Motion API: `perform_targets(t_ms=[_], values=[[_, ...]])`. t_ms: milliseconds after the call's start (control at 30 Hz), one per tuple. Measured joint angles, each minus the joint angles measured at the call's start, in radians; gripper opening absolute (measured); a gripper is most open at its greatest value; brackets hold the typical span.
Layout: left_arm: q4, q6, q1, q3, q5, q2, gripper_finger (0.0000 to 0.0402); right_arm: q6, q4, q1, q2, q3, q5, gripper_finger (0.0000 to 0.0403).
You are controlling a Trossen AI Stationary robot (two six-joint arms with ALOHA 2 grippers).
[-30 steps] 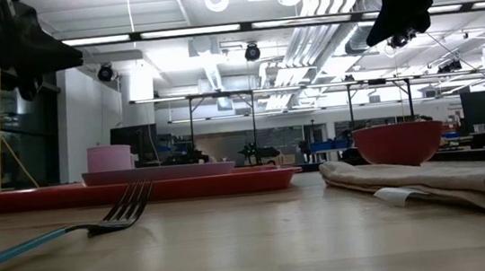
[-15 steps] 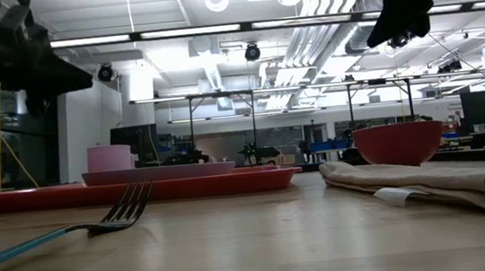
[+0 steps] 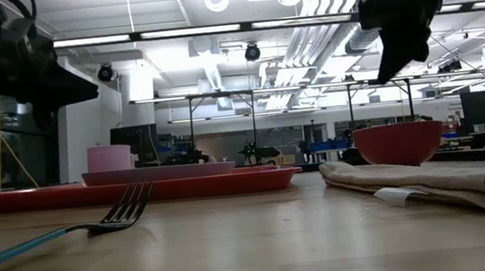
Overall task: Set up tray
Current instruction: Put the pink bowl on the purple plate
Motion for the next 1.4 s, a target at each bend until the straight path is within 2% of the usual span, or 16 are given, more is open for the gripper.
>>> perform_targets(t_ms=[400, 767, 1000, 1400], values=[[-0.065, 0.015, 0.0, 0.0, 0.021, 0.0, 0.0095, -0.033, -0.047, 0.0, 0.129, 0.0, -0.004, 0.0001], [-0.067, 0.023, 0.0, 0.0, 0.021, 0.0, 0.0095, -0.04, -0.059, -0.019, 0.135, 0.0, -0.009, 0.0001], [-0.067, 0.023, 0.0, 0.0, 0.021, 0.0, 0.0095, -0.066, -0.061, -0.054, 0.135, 0.0, -0.078, 0.0001], [-0.076, 0.023, 0.0, 0.0, 0.021, 0.0, 0.0095, -0.09, -0.063, -0.065, 0.135, 0.0, -0.083, 0.0001]])
